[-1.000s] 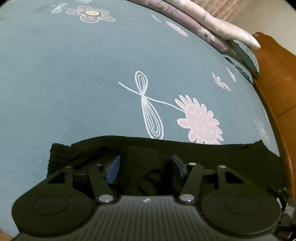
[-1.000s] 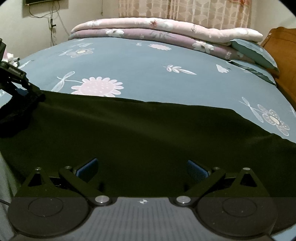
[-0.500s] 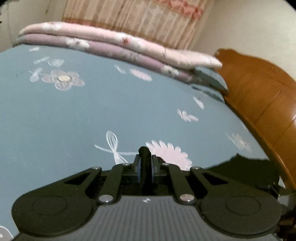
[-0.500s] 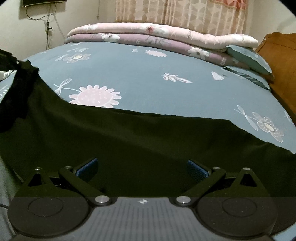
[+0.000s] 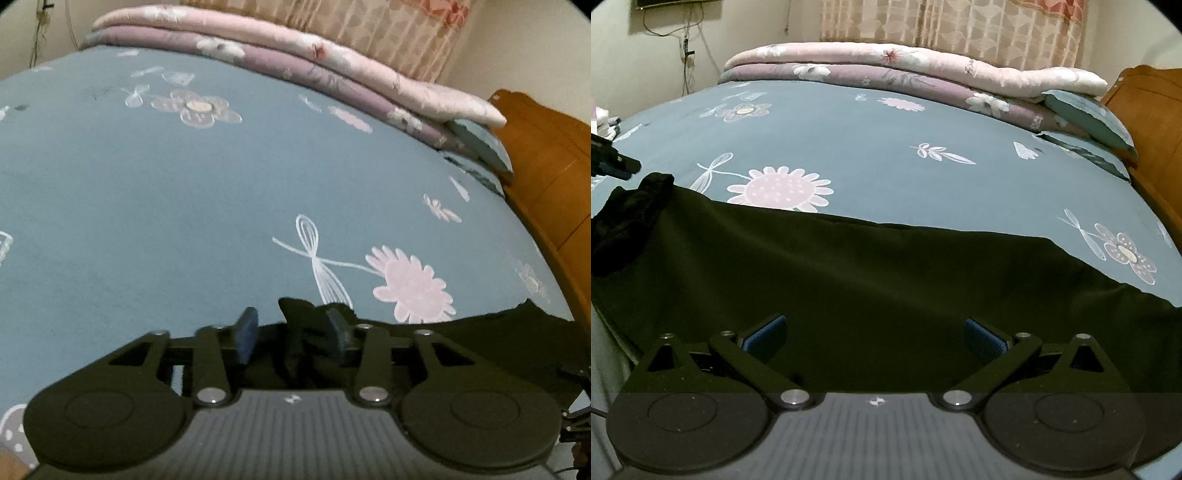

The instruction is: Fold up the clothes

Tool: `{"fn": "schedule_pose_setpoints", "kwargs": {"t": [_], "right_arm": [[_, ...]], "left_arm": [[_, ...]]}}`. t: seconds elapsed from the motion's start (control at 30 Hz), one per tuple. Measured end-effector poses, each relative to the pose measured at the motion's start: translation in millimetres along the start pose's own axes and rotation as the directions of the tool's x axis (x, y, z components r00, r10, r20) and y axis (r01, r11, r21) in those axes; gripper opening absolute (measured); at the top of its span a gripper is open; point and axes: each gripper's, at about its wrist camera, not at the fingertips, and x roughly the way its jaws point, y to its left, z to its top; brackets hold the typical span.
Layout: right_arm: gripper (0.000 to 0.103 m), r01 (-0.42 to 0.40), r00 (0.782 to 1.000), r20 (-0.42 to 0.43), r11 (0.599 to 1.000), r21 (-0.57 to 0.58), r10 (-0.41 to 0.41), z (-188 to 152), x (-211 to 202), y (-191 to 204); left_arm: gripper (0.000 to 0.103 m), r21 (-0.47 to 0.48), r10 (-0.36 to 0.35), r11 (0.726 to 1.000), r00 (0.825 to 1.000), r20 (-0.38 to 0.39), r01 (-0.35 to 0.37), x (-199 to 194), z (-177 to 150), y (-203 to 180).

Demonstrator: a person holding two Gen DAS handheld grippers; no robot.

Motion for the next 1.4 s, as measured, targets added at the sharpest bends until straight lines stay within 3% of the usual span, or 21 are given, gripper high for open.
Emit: {"fn": "schedule_pose_setpoints", "kwargs": {"t": [0.17, 0.23, 0.47, 0.67, 0.77, 0.97, 1.13, 1.27, 1.4], "right_arm": [[0.103, 0.006, 1.000, 0.002, 1.000, 0.006, -0.006, -0.8, 1.2, -2.0], [0.103, 0.006, 1.000, 0.006, 1.000, 0.018, -0.006, -2.0, -0.5, -6.5], [0.103, 0.030, 0.999, -0.011, 0.998, 0.056, -0.030, -16.1, -2.3, -33.2], [0.103, -0.012, 0.999, -0.042, 0.991, 0.131, 0.018, -35.4, 11.3, -57.4], [0.103, -0.057, 0.997, -0.050, 0.986, 0.158, 0.066, -43.8, 20.5, -65.1], [0.103, -0.141, 0.990, 0.018, 0.982, 0.127, 0.140, -58.8, 20.5, -74.5], [0.103, -0.149, 0.989, 0.028, 0.988, 0.049, 0.148, -65.5, 19.0, -72.8], [0.103, -0.113, 0.993, 0.039, 0.992, 0.055, 0.111, -66.5, 18.9, -67.6], [0.103, -0.096, 0.995, 0.033, 0.994, 0.059, 0.095, -64.8, 19.2, -65.6]], "left_arm": [[0.053, 0.065, 0.013, 0.998, 1.000, -0.018, -0.012, -8.1, -8.2, -18.3], [0.062, 0.091, 0.019, 0.996, 1.000, -0.025, -0.017, -11.3, -11.5, -25.7], [0.062, 0.146, 0.033, 0.989, 0.998, -0.061, -0.024, -17.4, -19.5, -48.4], [0.062, 0.156, 0.113, 0.983, 0.991, -0.072, -0.101, -26.4, -14.0, -68.0], [0.062, 0.162, 0.178, 0.973, 0.980, -0.086, -0.163, -39.6, -14.2, -82.0], [0.062, 0.129, 0.316, 0.944, 0.944, -0.097, -0.303, -70.8, -17.8, -110.8], [0.063, 0.215, 0.384, 0.907, 0.920, -0.073, -0.361, -53.7, -17.1, -129.0], [0.063, 0.288, 0.382, 0.891, 0.922, -0.064, -0.350, -28.3, -31.4, -130.4], [0.063, 0.303, 0.337, 0.903, 0.939, -0.064, -0.303, -14.4, -52.1, -119.3]]}}
